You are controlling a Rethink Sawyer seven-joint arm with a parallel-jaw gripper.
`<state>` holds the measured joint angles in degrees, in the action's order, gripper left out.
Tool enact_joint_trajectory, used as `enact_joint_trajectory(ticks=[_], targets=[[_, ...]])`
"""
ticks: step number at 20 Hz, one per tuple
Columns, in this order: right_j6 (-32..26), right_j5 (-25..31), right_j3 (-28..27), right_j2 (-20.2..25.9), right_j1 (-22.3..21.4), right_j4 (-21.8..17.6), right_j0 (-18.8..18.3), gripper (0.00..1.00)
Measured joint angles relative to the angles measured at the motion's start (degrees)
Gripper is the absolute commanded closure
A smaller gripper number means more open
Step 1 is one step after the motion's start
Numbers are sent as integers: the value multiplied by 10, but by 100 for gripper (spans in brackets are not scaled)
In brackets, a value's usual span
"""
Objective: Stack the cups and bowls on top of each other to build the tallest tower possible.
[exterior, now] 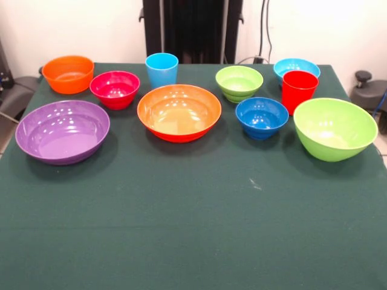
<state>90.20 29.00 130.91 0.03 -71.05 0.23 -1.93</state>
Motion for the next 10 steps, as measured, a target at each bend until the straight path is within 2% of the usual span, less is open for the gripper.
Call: enact_joint_trajectory(ticks=[10], targets=[[0,-100,21,0,66,-38,-34,0]])
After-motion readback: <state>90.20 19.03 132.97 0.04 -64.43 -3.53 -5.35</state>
